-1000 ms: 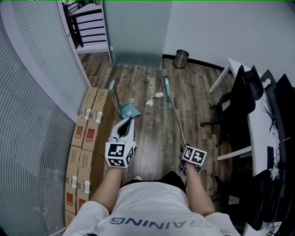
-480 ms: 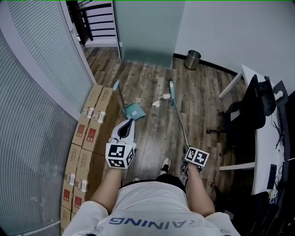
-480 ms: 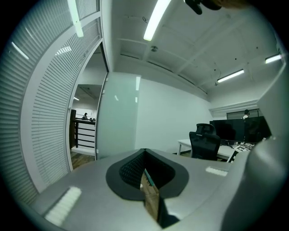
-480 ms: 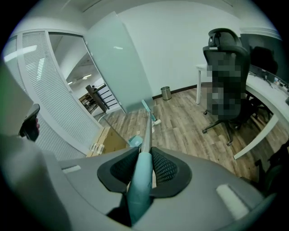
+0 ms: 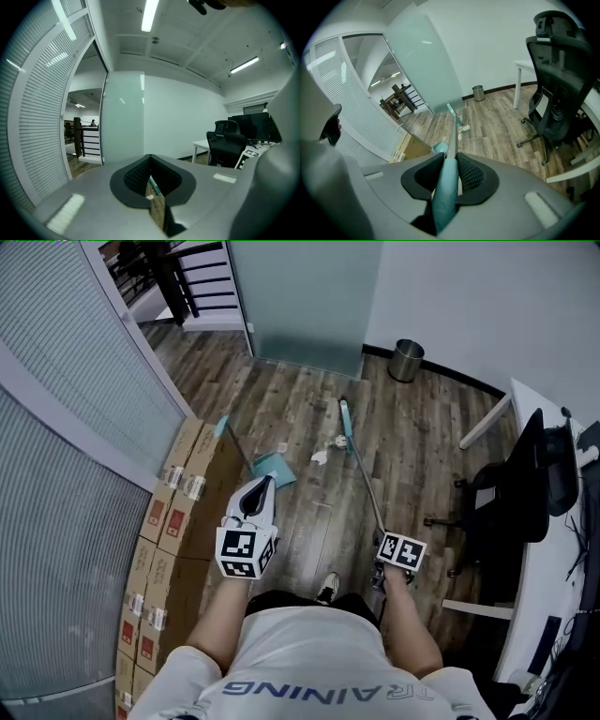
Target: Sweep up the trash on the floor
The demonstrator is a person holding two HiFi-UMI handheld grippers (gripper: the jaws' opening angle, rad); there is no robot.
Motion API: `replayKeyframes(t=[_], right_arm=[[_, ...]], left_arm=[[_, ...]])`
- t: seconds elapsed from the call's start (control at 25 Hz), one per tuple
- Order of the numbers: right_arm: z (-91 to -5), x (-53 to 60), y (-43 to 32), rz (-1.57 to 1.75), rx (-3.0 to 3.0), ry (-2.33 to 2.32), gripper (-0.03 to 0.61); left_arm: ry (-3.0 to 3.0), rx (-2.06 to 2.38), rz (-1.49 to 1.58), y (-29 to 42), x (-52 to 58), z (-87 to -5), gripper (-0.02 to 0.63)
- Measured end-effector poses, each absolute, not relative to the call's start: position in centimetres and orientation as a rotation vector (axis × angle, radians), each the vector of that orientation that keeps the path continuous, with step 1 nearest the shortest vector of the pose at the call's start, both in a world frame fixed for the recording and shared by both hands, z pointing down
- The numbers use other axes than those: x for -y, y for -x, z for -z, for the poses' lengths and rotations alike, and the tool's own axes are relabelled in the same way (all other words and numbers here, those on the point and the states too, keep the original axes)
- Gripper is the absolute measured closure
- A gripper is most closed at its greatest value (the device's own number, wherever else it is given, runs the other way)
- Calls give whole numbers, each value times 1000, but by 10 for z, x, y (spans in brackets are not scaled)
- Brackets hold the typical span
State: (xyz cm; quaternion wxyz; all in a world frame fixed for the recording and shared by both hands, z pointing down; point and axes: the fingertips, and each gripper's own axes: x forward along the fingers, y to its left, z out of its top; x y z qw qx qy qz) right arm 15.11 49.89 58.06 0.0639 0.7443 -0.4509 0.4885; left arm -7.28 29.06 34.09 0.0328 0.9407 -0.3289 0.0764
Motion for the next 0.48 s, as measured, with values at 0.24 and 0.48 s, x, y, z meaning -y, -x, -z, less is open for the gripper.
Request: replayKeyframes(t=[0.24,0.48], right_arm=[[-598,-484,-187,-1533,1378,-2204,471],[-607,-458,-208,-1565,1384,-2169,471]], left_arm=[[-2856,1054,-300,40,-278,-356,611],[-2852,1052,-310,11,-251,-360,611]])
